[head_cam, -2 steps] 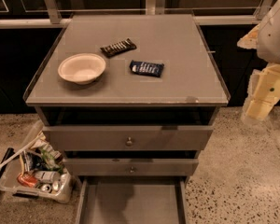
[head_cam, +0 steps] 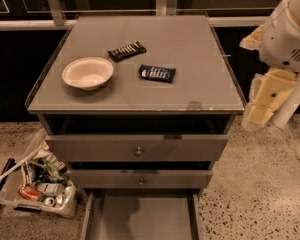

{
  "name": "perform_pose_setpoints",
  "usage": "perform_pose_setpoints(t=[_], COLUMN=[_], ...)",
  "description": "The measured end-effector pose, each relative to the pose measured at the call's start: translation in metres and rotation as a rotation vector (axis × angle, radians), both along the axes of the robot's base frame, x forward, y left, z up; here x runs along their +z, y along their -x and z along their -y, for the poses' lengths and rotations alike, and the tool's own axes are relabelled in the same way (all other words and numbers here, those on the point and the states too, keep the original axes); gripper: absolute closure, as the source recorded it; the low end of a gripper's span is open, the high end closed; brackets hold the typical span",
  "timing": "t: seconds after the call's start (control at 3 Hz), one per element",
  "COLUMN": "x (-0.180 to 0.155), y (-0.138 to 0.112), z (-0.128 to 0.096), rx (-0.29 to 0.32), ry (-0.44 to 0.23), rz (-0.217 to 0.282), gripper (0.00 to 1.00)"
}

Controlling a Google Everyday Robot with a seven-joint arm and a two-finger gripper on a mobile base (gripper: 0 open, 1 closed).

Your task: Place rxbar blueberry into bottom drawer

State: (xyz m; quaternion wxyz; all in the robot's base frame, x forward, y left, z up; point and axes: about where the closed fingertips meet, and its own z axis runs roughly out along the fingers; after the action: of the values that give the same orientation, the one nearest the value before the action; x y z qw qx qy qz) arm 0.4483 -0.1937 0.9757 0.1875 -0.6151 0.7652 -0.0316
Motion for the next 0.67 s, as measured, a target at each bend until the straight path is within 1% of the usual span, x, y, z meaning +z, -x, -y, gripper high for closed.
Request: perform_pose_setpoints(t=[0.33,0.67], x=[-0.002,-0.003], y=[-0.017,-0.038], z=[-0.038,-0.07], rx=[0.087,0.154], ry=[-0.078,-0.161], rz=[0.041,0.074], gripper=[0.0,0.0])
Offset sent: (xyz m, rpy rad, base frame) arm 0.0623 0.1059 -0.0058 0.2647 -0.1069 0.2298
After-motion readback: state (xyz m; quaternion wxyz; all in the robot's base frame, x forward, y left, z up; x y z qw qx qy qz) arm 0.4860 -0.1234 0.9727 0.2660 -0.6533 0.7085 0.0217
